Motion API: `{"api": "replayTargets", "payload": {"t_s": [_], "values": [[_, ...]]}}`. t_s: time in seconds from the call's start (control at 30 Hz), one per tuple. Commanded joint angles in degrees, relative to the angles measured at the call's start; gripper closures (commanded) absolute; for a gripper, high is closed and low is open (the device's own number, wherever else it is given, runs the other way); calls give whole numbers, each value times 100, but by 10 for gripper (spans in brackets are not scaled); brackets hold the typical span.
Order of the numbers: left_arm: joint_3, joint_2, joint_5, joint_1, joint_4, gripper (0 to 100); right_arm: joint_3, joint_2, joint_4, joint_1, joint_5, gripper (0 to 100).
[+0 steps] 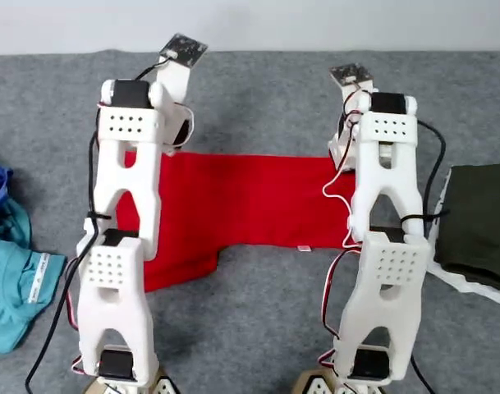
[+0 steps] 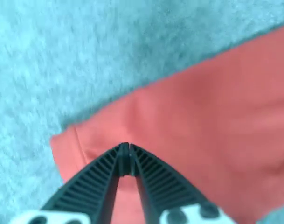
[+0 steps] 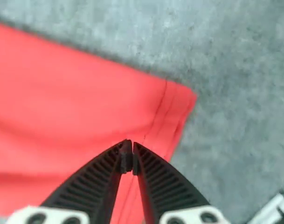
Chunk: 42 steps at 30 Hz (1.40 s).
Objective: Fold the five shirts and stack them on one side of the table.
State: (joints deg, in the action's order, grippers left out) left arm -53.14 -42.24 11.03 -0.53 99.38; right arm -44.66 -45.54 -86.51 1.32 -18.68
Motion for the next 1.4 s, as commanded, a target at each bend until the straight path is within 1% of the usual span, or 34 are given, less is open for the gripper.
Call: {"api": "replayTargets", "payload": {"t_s": [0.0, 0.1, 0.27, 0.37, 0.5, 0.63, 0.77, 0.87, 1.13, 1.37], "values": [[514, 633, -9, 26, 114, 994, -246, -303, 444, 48, -44, 988], [840, 826, -9, 26, 114, 994, -246, -655, 796, 75, -44, 988], [1015, 1160, -9, 35, 114, 994, -246, -840, 1464, 40, -44, 987], [1156, 1415, 0, 35, 114, 994, -308, -760, 1516, 31, -44, 988], [1464, 1723, 0, 35, 114, 994, -580, -532, 804, 31, -44, 987], [1701, 1864, 9, 35, 114, 994, -791, -391, -207, 31, -44, 987], [1736, 1899, 9, 35, 114, 994, -818, -321, -1165, 31, -35, 988], [1710, 1899, 9, 35, 114, 994, -809, -312, -1631, 31, -18, 989], [1710, 1899, -26, 237, 114, 994, -730, -374, -1604, 374, -35, 989], [1710, 1899, -18, 273, 114, 994, -756, -312, -426, 277, -44, 987]]}}
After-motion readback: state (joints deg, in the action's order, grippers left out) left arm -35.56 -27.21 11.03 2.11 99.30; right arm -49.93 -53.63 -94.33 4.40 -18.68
